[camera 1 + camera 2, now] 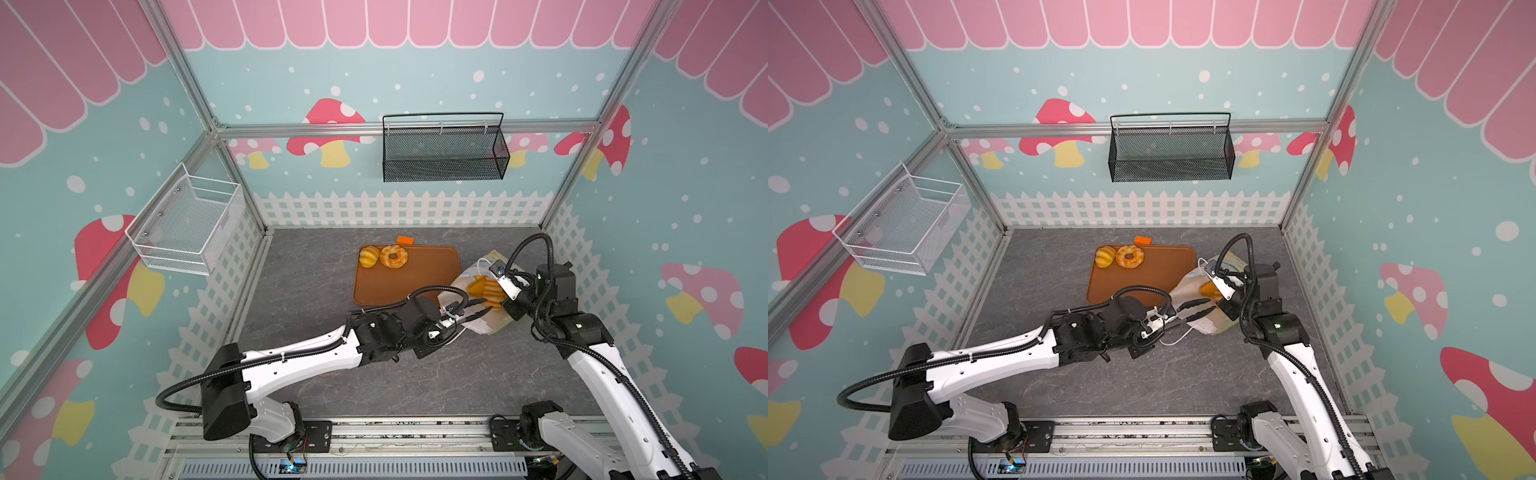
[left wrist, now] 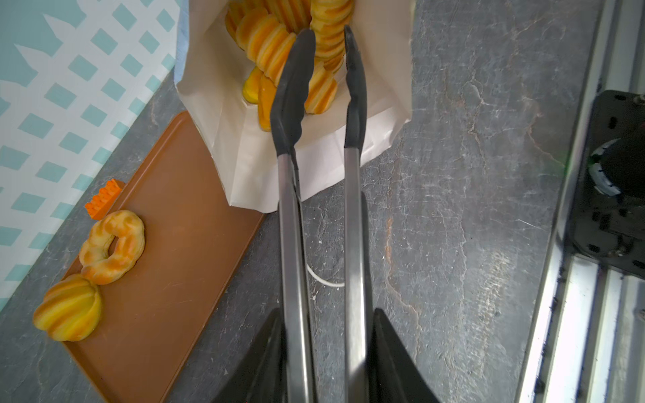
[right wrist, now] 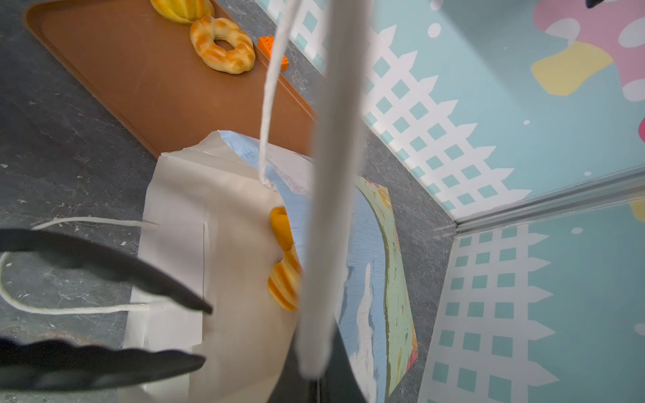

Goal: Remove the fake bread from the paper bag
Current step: 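Reach the tongs into the bag opening toward a striped yellow bread, then push the tongs deeper into the bag to pinch the remaining breads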

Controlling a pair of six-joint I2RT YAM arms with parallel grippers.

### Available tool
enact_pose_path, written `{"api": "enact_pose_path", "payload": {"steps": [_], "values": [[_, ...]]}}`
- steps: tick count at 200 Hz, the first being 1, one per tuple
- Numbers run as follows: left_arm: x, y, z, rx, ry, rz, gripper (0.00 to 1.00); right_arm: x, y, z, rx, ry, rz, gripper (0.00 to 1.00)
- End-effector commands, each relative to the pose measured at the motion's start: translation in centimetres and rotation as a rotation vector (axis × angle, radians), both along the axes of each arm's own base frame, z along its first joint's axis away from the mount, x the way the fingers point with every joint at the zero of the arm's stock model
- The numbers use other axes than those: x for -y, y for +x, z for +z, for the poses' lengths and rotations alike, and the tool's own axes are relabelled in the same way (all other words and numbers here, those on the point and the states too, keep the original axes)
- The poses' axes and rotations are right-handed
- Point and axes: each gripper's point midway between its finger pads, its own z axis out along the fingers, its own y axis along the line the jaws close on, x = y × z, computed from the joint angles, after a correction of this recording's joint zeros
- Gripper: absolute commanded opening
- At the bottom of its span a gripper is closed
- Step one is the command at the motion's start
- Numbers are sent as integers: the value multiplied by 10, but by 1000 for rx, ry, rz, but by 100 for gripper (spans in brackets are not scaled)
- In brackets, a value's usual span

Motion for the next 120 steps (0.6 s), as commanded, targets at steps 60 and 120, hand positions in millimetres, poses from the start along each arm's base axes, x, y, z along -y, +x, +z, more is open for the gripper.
{"api": "enact_pose_path", "payload": {"steps": [60,120], "values": [[42,40,3,-191,-157,238,45,-7,-6,11,21,32,36,0],[60,53,-4,-379,-263,325,48,-4,-6,15,35,46,5,0]]}}
